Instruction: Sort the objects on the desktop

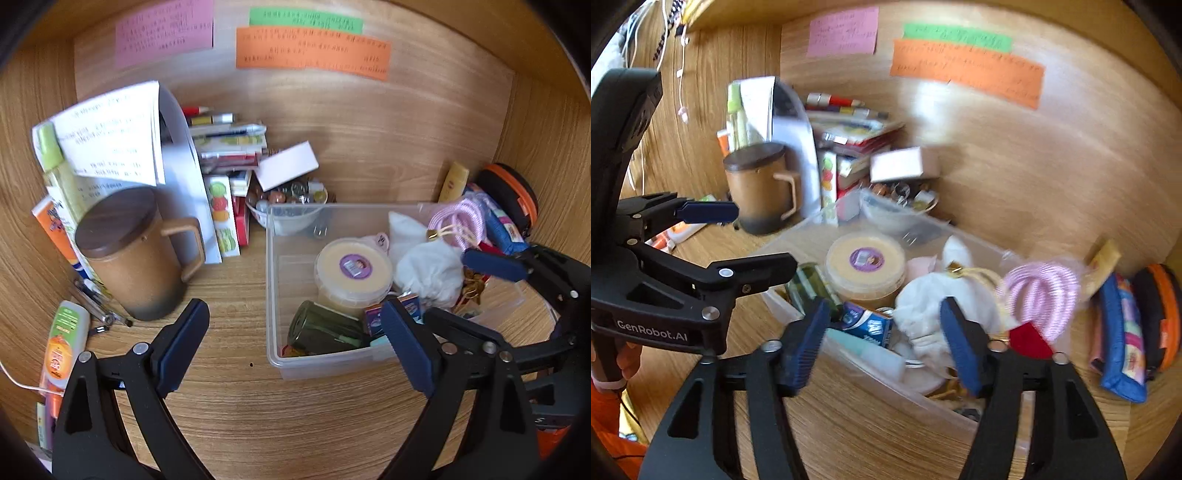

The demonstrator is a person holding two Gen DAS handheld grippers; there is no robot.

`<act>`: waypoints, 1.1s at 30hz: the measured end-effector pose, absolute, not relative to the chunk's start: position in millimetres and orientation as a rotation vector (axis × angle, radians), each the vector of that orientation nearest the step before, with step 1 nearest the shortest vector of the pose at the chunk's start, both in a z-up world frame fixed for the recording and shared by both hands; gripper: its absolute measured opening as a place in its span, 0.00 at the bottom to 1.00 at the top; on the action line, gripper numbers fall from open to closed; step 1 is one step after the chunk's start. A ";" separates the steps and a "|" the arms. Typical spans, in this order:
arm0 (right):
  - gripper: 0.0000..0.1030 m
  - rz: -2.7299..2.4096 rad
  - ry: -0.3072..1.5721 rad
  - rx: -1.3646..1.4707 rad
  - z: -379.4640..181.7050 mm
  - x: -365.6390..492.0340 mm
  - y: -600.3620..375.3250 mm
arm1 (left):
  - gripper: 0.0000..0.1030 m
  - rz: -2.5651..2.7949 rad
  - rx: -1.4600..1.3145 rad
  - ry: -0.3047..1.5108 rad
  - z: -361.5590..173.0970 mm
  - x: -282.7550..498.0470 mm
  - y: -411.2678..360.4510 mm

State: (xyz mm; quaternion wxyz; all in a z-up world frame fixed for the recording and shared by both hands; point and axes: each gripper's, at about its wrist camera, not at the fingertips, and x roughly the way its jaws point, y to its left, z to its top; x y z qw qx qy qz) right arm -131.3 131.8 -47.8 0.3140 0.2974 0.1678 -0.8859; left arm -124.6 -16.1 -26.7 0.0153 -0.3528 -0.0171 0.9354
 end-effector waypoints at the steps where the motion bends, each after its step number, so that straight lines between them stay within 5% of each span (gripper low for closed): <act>1: 0.71 -2.358 0.442 0.759 -44.0 -127.5 135.1 | 0.92 2.915 -1.082 -0.054 -24.1 -121.7 -14.9; 5: 0.85 -2.476 0.443 0.659 -28.7 -110.2 155.2 | 0.92 2.957 -1.028 -0.052 -14.0 -108.8 -8.7; 11: 0.93 -2.595 0.361 0.664 -20.5 -97.6 191.6 | 0.94 2.973 -0.938 -0.046 -2.5 -84.1 6.6; 33: 1.00 -2.691 0.349 0.475 3.3 -18.3 251.0 | 1.00 2.990 -0.830 -0.037 8.1 -17.6 50.8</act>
